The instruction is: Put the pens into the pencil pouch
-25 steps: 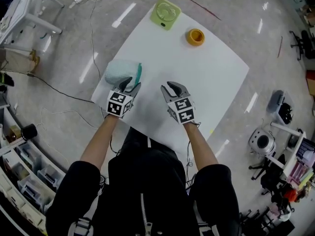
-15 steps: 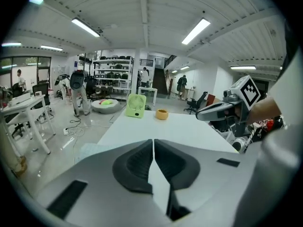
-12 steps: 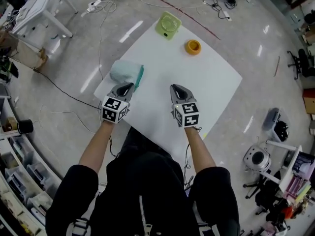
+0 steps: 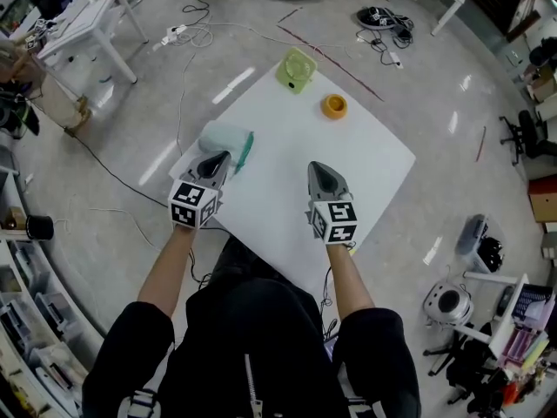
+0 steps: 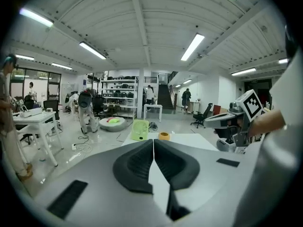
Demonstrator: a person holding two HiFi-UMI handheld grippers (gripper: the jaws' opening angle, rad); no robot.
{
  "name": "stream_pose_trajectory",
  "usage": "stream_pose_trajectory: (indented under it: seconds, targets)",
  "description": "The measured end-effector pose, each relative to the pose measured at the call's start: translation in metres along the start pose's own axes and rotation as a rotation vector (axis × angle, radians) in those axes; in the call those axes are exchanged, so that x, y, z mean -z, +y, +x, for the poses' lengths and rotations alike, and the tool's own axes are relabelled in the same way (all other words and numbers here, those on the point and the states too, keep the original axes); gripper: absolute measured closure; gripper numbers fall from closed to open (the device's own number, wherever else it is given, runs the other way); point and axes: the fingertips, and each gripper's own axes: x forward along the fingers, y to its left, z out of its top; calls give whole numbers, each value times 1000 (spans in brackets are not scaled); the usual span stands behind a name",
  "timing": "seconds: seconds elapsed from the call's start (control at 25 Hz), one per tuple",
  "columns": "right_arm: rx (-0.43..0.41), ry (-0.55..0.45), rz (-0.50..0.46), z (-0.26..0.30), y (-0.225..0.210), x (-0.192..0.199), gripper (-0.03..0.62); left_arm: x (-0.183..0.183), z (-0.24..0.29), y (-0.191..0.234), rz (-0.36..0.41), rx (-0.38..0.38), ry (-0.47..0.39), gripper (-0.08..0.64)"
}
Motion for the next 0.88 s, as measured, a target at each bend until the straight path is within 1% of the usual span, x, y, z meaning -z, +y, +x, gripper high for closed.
stream_pose_trajectory:
  seconds: [0.16,0.36,0.52,0.88]
  targets:
    - [14,-73,-49,-18,3,-27,584,-30,-12,-4,19,-5,-58,534]
    - [11,-144,-59,-32,15,-49,584,-49,-24,-1,17,-31,-107,534]
    - [4,-149,-67,-36,22,-48,584,-49,-28,-5,24,-32,-114,534]
    - [-4,-128,-65,-39,26,-38,584,-39,-30,-9,15,-26,-100,534]
